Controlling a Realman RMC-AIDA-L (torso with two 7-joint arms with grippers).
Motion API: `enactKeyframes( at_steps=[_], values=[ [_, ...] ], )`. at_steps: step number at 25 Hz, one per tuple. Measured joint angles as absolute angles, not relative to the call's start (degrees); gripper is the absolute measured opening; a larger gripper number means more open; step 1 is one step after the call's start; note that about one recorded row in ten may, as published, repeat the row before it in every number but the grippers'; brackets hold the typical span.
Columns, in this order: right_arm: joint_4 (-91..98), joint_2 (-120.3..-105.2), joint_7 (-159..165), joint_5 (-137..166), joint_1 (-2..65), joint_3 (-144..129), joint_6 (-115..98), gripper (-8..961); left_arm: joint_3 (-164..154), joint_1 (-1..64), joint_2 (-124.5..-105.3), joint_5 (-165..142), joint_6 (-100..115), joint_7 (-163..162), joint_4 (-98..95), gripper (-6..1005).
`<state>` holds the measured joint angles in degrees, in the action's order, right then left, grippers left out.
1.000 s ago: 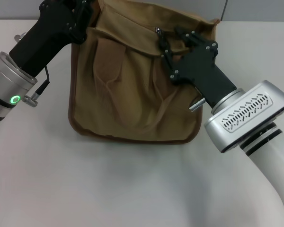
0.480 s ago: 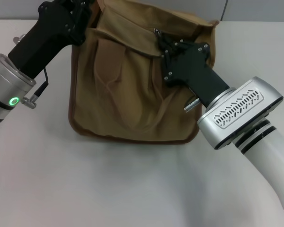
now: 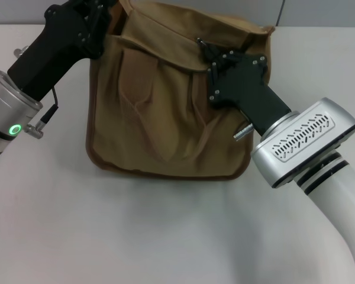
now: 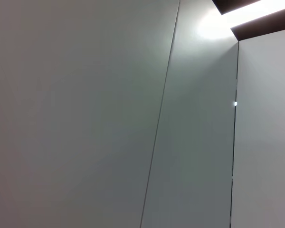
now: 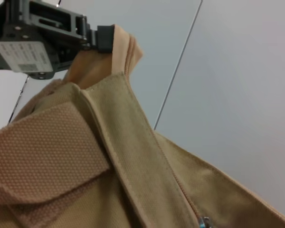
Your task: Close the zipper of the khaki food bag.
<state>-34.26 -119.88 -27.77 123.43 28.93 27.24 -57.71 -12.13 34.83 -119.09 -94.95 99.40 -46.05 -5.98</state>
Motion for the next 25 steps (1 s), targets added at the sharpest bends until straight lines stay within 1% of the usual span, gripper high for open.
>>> enactKeyframes(
  at_steps=[19, 24, 25],
  values=[
    [-35.0, -119.7, -27.9, 123.3, 25.4, 28.4, -60.1, -1, -11.6, 34.1, -118.91, -94.8, 100.9, -46.2, -6.0, 24],
    [-38.4, -119.5, -28.2, 123.7, 22.4, 28.0, -65.4, -2, -11.8, 34.3, -118.93, -94.7, 102.7, -46.6, -6.0, 24],
    [-39.9, -119.35, -28.2, 124.8, 21.0, 28.1, -67.0, -2, -11.9, 34.6, -118.97, -94.7, 103.3, -46.7, -6.0, 24]
  ],
)
